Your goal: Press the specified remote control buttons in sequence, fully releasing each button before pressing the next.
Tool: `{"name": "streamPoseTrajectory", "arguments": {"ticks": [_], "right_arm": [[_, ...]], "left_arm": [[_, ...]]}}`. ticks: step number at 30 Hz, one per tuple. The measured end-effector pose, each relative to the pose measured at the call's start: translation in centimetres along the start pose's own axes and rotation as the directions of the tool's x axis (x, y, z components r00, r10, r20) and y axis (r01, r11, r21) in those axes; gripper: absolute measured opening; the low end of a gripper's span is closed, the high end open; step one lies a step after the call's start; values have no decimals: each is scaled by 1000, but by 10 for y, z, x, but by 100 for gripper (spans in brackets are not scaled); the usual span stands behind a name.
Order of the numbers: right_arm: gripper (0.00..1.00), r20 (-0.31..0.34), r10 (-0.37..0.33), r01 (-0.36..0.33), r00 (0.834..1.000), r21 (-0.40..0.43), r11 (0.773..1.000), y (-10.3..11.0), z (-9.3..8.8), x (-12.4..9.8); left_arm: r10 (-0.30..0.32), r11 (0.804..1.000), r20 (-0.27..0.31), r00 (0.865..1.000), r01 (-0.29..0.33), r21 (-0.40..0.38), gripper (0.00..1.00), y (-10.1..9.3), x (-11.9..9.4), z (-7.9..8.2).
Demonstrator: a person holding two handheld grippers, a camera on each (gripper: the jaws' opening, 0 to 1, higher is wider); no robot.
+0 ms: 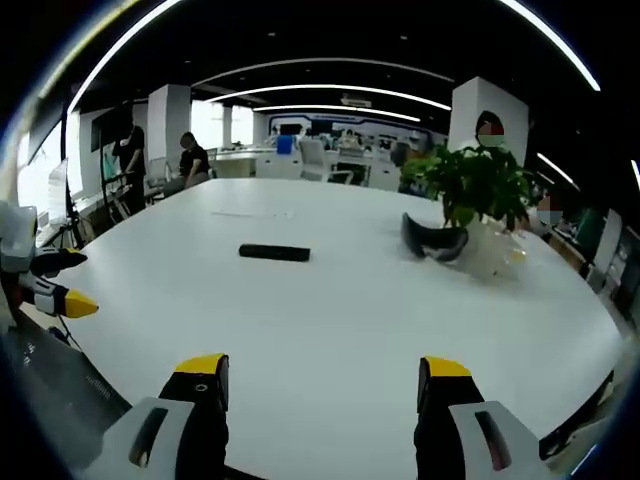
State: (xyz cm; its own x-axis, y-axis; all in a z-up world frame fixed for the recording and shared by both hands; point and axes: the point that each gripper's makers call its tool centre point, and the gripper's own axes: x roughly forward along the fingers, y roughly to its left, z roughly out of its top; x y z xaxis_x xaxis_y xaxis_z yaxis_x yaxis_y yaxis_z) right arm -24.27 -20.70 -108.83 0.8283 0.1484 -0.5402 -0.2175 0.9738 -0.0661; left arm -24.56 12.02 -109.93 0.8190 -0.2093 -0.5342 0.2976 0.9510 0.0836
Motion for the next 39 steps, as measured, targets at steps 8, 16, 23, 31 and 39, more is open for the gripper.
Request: {"name": "streamPoseTrajectory", "arguments": {"ticks": [8, 16, 23, 31, 39], "right_arm": [[76, -2, 1, -1, 1000, -1, 1000, 0, 0, 0], [76, -3, 5, -5, 1000, -7, 1000, 1, 0, 0], [75, -9, 9, -9, 1000, -13, 1000, 2, -1, 1], [75, -9, 10, -10, 1000, -16, 1000, 3, -2, 1], [75, -8, 7, -7, 1000, -13, 1000, 2, -1, 0]], "left_arm": [[-2, 1000, -3, 1000, 2, 3, 100, -1, 0, 0], [-6, 1000, -6, 1000, 6, 9, 100, -2, 0, -1], [-6, 1000, -9, 1000, 6, 9, 100, -2, 0, -1], [-7, 1000, -12, 1000, 7, 15, 100, -2, 1, -2], [-3, 1000, -12, 1000, 3, 21, 100, -2, 1, -2]]}}
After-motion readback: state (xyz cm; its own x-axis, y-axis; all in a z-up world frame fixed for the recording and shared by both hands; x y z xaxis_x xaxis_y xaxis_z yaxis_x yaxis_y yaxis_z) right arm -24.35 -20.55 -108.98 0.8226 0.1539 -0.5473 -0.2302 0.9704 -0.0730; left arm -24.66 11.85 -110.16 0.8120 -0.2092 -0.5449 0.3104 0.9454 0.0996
